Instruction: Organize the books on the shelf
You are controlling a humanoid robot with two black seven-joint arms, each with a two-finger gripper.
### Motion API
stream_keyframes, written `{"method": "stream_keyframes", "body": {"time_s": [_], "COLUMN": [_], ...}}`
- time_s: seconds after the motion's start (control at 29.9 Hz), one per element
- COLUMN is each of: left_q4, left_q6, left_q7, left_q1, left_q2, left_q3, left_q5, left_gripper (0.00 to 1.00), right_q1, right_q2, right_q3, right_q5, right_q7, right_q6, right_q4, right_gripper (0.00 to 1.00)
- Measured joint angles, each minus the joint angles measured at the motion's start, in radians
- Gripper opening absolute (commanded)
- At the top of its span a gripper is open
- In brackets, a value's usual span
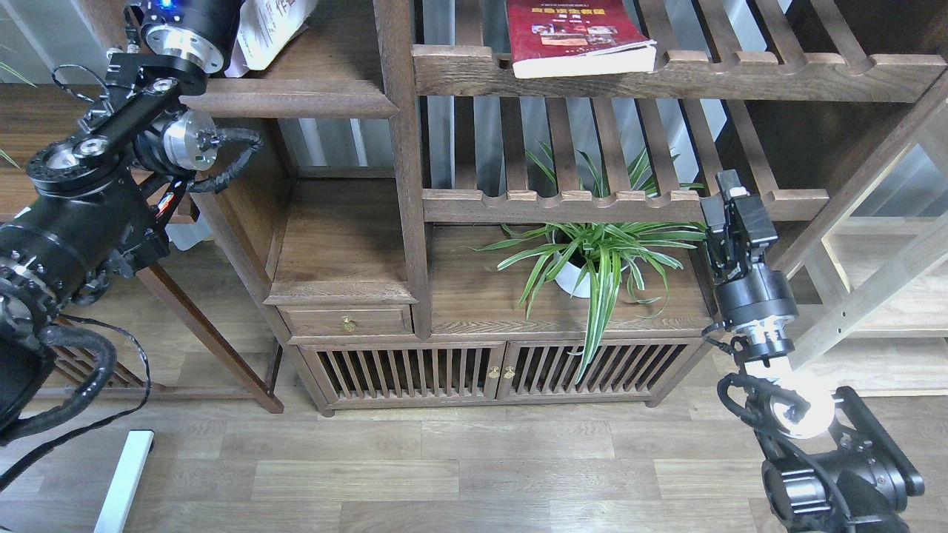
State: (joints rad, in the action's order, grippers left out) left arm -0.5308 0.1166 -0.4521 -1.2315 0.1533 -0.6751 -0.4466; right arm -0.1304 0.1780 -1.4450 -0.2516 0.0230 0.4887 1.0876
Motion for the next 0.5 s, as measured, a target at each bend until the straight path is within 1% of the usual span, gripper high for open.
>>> {"method": "stream_keyframes", "body": {"time_s": [0.27,0.37,0.5], "left_q4": [-0.005,-0.007,-0.014], "left_q6": [0.000,0.000,0.000], "left_q7": [-0.003,-0.003,-0.003], "left_q1": [0.004,0.005,0.006], "left_q2": [-0.001,-0.001,-0.001], "left_q3": [0.011,0.012,0.012], "left_q5": [0.000,0.000,0.000], "left_gripper": [0.31,0.36,0.36], "right_q1": [0.000,0.000,0.000], "right_q2": [0.000,0.000,0.000], "right_q3": [0.000,0.000,0.000], "right_q5": [-0.001,-0.001,-0.001], "right_q7": [0.000,0.000,0.000], "right_q6": [0.000,0.000,0.000], "right_q4": [0.000,0.000,0.000], "right_gripper": [0.72,0.72,0.72]}}
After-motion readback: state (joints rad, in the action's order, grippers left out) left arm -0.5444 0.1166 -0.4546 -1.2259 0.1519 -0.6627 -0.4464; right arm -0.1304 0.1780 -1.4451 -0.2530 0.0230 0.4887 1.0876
